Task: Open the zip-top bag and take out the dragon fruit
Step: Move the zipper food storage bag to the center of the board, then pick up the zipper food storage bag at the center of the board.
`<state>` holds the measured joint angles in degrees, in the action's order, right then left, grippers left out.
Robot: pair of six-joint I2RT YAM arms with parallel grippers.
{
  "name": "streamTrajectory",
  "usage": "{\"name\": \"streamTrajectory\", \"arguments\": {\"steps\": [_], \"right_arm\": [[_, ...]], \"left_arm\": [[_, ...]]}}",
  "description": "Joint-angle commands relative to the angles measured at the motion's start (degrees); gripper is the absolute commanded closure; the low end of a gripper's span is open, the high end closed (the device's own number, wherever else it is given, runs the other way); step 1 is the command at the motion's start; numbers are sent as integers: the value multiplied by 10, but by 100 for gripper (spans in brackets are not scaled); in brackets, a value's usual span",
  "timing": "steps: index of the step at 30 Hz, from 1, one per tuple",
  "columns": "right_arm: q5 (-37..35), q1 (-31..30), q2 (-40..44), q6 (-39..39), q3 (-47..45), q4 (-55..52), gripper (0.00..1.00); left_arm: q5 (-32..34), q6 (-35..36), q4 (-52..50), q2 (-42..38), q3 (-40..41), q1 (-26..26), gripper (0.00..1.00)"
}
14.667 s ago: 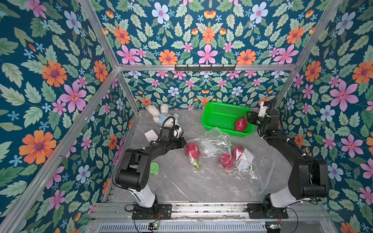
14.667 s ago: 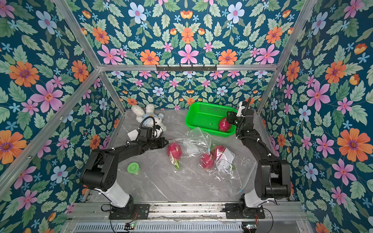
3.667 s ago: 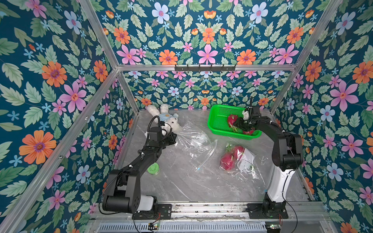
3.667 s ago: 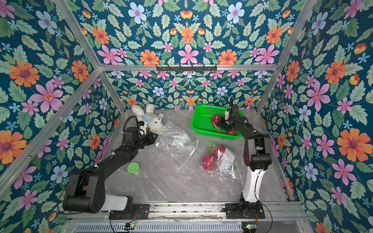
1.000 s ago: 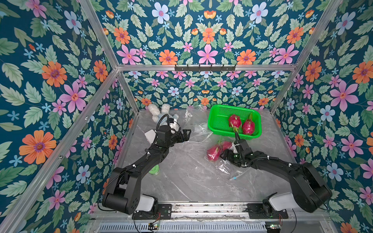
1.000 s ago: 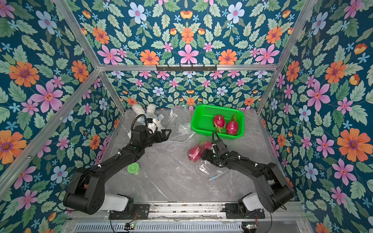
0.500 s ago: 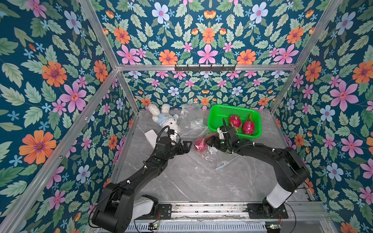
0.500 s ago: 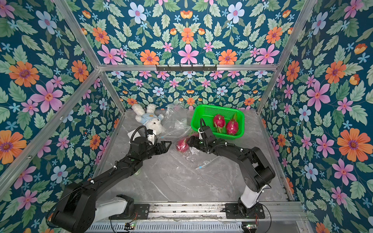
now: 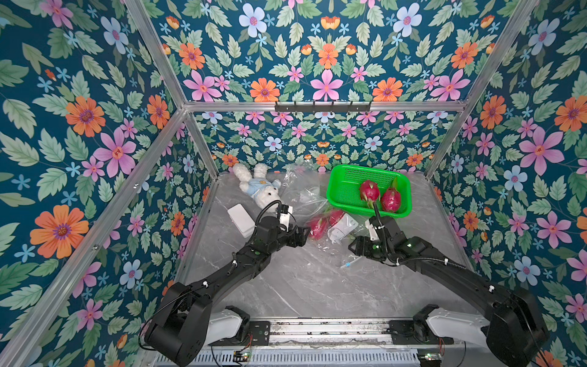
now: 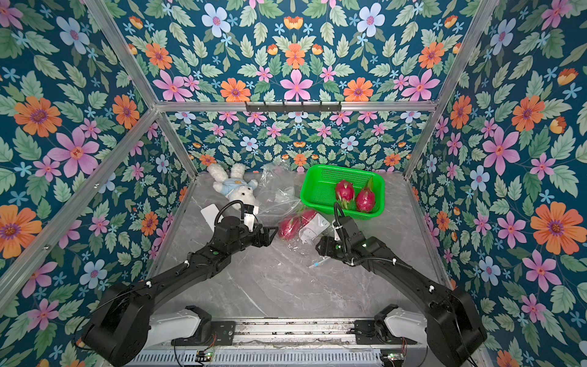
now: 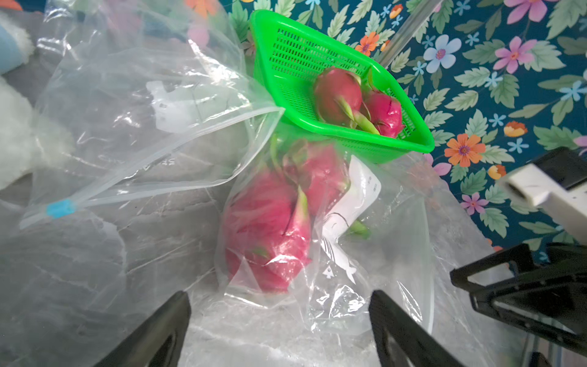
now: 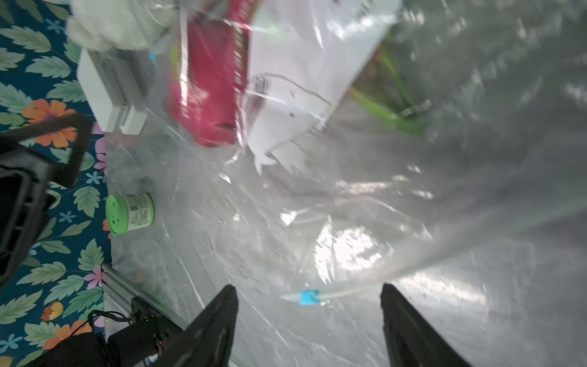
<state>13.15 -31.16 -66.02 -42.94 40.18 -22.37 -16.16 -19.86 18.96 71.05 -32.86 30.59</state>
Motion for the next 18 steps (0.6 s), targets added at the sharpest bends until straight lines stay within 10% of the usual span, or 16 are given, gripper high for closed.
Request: {"name": "streamTrajectory", "arguments": {"steps": [1,13,18], "right_arm": [[14,2,26,-100,-50,39,32],[26,4,-57,-215,-87,218,45],[42,17,-80,-237,-91,228,76]], "left_arm": [[23,58,28,4,3,16,10],[36,139,31,18,26,84,15],[34,158,38,11,37,114,17]]}}
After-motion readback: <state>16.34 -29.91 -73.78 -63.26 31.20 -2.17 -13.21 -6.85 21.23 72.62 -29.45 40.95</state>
